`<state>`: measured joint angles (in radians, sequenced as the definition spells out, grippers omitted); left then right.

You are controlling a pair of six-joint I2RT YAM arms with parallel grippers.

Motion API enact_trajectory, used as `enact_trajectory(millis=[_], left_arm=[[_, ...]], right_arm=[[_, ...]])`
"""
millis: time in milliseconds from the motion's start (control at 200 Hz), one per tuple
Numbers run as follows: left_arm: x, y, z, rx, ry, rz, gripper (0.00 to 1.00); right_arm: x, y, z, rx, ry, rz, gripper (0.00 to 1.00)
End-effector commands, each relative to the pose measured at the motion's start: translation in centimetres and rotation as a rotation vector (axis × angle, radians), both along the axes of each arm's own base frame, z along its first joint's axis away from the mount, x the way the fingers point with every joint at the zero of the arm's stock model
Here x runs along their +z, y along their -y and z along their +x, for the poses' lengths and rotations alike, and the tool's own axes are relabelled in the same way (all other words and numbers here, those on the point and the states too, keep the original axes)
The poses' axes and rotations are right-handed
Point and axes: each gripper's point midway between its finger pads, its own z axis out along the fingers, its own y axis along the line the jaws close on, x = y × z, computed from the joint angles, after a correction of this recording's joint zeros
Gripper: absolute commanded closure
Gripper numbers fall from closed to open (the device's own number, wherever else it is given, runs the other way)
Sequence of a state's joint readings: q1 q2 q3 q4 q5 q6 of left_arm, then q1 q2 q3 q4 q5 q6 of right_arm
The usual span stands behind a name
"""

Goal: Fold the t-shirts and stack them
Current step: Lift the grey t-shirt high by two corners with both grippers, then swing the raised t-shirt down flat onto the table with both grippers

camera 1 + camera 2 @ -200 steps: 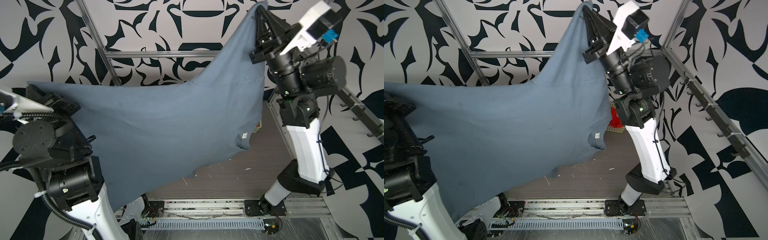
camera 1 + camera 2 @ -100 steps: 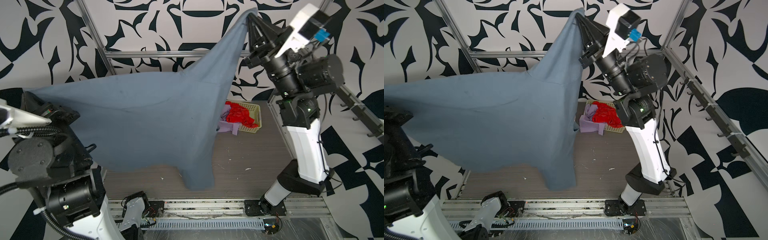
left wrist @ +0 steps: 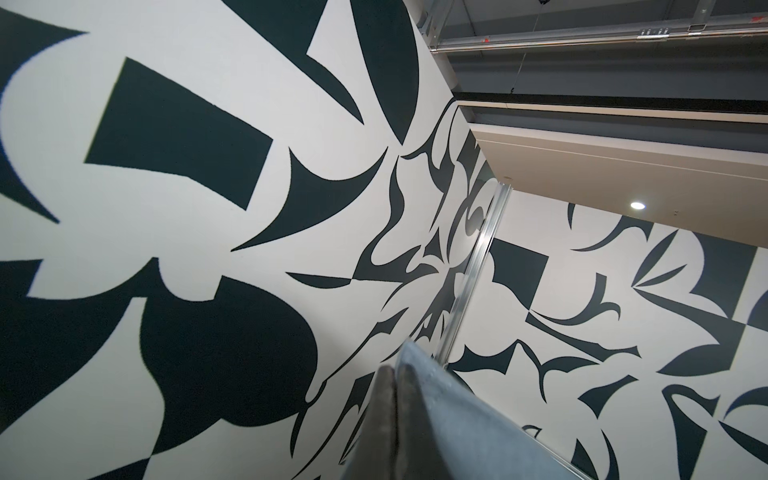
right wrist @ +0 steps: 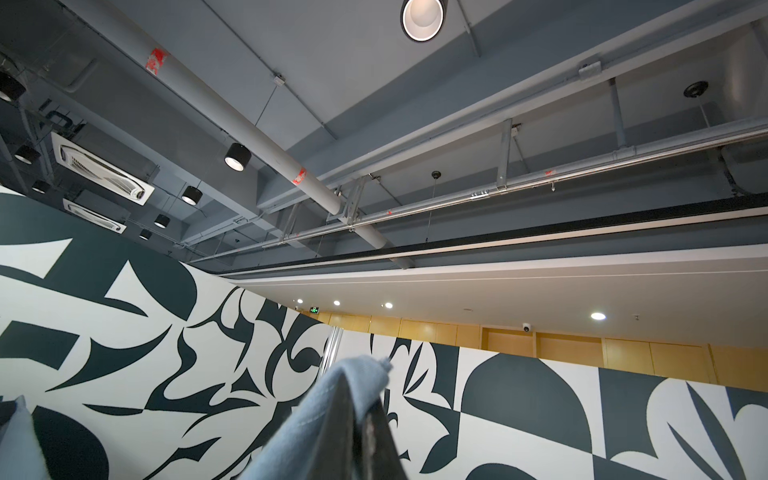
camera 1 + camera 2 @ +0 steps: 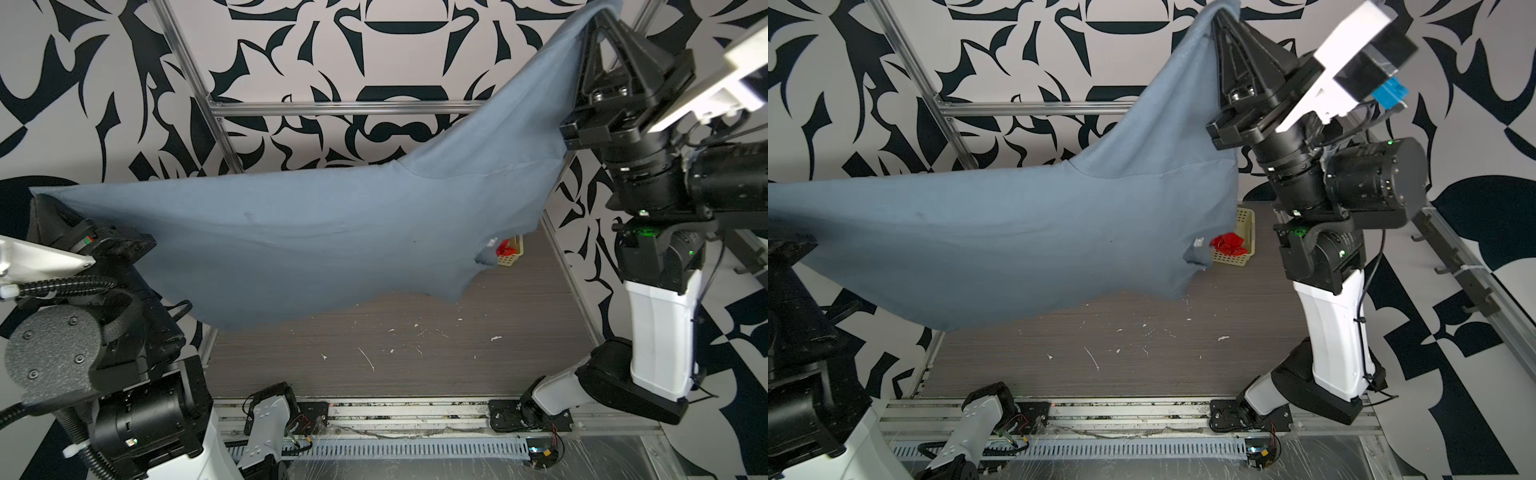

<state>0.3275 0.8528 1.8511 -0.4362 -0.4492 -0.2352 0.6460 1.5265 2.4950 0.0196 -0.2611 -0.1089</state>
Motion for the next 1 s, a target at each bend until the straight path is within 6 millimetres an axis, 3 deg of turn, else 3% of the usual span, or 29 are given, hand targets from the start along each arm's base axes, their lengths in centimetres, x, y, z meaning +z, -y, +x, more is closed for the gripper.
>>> enact_trajectory(millis=[0, 85, 235, 260, 385, 510, 625, 735, 820, 840, 880, 995], left_arm=[[-0.3, -0.8, 1.0, 0.027, 0.006, -0.007, 1.0], [-1.7, -1.5, 2.9, 0.027, -0.02, -0.024, 1.0], [-5.3, -3.0, 7.5, 0.013, -0.082, -0.066, 1.0], [-5.9, -3.3, 8.3, 0.013, -0.094, -0.074, 1.0], [-9.7, -4.7, 12.7, 0.0, -0.167, -0.115, 1.0], [-14.4, -6.3, 17.6, -0.007, -0.253, -0.165, 1.0], [-19.7, -7.5, 22.7, -0.044, -0.336, -0.23, 1.0], [-25.4, -8.5, 27.2, -0.079, -0.422, -0.302, 1.0], [-30.9, -9.0, 30.7, -0.116, -0.519, -0.379, 1.0], [-32.0, -9.1, 31.2, -0.116, -0.536, -0.396, 1.0], [-34.1, -9.5, 32.1, -0.114, -0.565, -0.421, 1.0], [-38.3, -9.8, 34.7, -0.135, -0.638, -0.455, 1.0]], right_arm=[[0.0, -0.8, 1.7, -0.049, 0.019, 0.015, 1.0], [-0.8, -2.0, 4.6, -0.119, 0.002, -0.001, 1.0], [-4.2, -5.9, 12.4, -0.273, -0.063, -0.073, 1.0], [-4.0, -5.9, 12.8, -0.297, -0.054, -0.066, 1.0], [-8.1, -9.4, 19.2, -0.358, -0.111, -0.128, 1.0], [-14.7, -11.6, 27.5, -0.426, -0.211, -0.199, 1.0], [-21.2, -13.4, 33.9, -0.446, -0.301, -0.255, 1.0], [-27.4, -13.2, 39.6, -0.443, -0.411, -0.262, 1.0], [-31.0, -12.9, 42.4, -0.423, -0.486, -0.249, 1.0], [-33.0, -13.0, 43.5, -0.424, -0.515, -0.258, 1.0], [-35.0, -13.2, 44.6, -0.421, -0.547, -0.261, 1.0], [-39.2, -13.7, 46.7, -0.419, -0.602, -0.264, 1.0]])
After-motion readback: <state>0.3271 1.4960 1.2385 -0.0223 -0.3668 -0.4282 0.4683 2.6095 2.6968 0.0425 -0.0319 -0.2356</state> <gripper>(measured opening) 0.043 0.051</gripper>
